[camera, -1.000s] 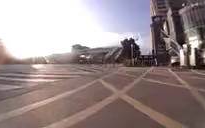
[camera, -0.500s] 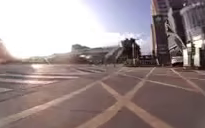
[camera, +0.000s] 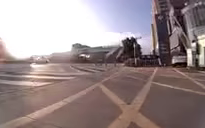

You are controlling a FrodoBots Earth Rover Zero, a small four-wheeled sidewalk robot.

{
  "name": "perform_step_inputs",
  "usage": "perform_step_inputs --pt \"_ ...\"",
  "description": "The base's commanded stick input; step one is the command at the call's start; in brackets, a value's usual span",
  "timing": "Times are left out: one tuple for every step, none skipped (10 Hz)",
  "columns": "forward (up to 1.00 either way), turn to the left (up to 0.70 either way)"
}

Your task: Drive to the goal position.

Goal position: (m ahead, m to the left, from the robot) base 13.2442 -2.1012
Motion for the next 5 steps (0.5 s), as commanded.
perform_step_inputs --pt "0.70 -0.02" --pt "0.70 -0.07" --pt "0.70 -0.08" --pt "0.70 -0.01" --pt "0.70 0.00"
